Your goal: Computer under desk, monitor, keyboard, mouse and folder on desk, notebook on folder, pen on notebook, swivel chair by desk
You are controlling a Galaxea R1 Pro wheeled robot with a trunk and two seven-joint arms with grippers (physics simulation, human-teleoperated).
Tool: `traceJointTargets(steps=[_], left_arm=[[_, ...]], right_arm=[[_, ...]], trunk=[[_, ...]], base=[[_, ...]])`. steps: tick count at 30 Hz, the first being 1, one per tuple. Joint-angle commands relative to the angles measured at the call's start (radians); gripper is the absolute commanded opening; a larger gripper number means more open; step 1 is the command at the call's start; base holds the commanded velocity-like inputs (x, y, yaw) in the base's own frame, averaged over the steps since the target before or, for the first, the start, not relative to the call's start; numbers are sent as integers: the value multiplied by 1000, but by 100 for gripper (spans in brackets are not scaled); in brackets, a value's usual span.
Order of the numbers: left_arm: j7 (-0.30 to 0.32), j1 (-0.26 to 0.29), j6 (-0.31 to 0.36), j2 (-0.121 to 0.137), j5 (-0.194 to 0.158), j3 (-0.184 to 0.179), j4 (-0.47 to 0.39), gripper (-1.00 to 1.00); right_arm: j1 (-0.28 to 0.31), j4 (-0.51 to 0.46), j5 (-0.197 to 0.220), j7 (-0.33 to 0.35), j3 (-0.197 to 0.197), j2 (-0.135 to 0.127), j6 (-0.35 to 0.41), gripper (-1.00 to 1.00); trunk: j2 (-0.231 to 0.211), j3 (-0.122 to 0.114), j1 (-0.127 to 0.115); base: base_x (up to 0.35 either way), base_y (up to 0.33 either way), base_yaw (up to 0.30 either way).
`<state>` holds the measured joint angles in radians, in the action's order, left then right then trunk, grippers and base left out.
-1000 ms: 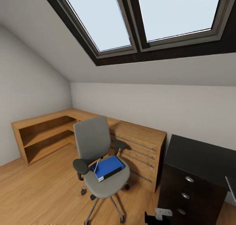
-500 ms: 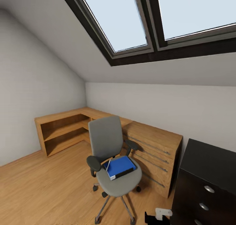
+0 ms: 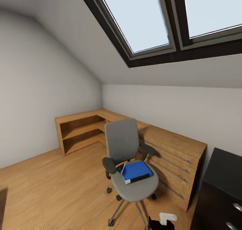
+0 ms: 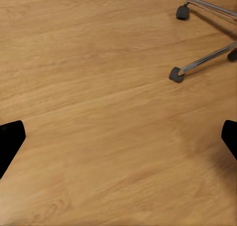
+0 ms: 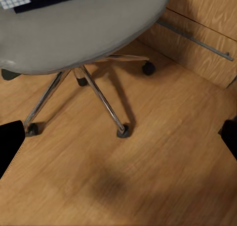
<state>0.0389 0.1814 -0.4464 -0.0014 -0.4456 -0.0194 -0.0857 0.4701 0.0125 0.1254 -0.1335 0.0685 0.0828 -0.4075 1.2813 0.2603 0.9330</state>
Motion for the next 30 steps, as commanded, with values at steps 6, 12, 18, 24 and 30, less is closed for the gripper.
traceJointTargets(steps=[6,12,18,24,30], left_arm=[[4,1,-3,0,-8,-2,1,100],[4,1,-3,0,-8,-2,1,100],[4,1,-3,0,-8,-2,1,100],[4,1,-3,0,-8,-2,1,100],[5,1,-3,0,-7,-2,1,100]], right_arm=[[1,2,8,-1,7,0,-23,100],[1,6,8,-1,7,0,-42,100],[0,7,8,-1,7,-1,-46,100],[-1,7,8,-1,7,-1,-46,100],[-1,7,8,-1,7,-1,-47,100]], trunk=[[1,0,0],[1,-4,0],[1,-8,0],[1,-9,0],[1,-9,0]], base=[[0,0,270],[0,0,237],[0,0,90],[3,0,14],[123,0,2]])
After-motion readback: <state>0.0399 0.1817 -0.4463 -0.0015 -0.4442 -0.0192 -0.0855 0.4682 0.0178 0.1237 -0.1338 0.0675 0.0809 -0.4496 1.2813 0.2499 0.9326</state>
